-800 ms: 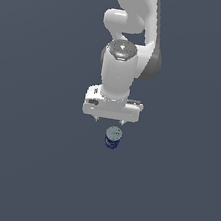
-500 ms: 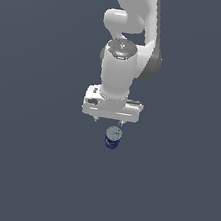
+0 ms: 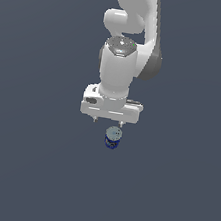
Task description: Pick up the object and move it to a goal position.
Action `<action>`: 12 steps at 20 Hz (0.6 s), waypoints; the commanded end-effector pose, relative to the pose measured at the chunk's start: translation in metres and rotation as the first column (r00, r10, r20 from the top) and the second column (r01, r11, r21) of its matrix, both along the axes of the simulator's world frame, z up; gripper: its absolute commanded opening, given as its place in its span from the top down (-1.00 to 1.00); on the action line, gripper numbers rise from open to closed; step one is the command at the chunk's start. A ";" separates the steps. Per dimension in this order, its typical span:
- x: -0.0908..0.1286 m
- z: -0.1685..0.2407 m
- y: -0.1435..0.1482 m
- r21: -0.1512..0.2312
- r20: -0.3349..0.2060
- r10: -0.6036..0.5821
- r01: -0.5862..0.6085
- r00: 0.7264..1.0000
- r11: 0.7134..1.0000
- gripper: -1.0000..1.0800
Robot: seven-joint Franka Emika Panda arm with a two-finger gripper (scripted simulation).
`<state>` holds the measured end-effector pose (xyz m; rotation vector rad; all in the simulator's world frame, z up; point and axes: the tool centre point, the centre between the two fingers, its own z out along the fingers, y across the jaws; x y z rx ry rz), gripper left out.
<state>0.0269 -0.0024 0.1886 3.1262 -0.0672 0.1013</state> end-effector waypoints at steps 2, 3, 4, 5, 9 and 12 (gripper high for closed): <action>0.000 -0.004 0.002 -0.001 -0.005 0.025 -0.025 1.000 1.000 -0.92; 0.000 -0.006 0.003 -0.001 -0.007 0.036 -0.036 0.999 0.999 -0.92; 0.000 -0.008 0.004 -0.002 -0.009 0.049 -0.049 0.999 0.999 -0.92; 0.000 -0.010 0.005 -0.002 -0.012 0.064 -0.064 0.998 0.998 -0.92; -0.001 -0.022 0.011 -0.002 -0.025 0.138 -0.138 0.990 0.990 -0.92; -0.002 -0.034 0.018 0.000 -0.037 0.210 -0.210 0.977 0.978 -0.92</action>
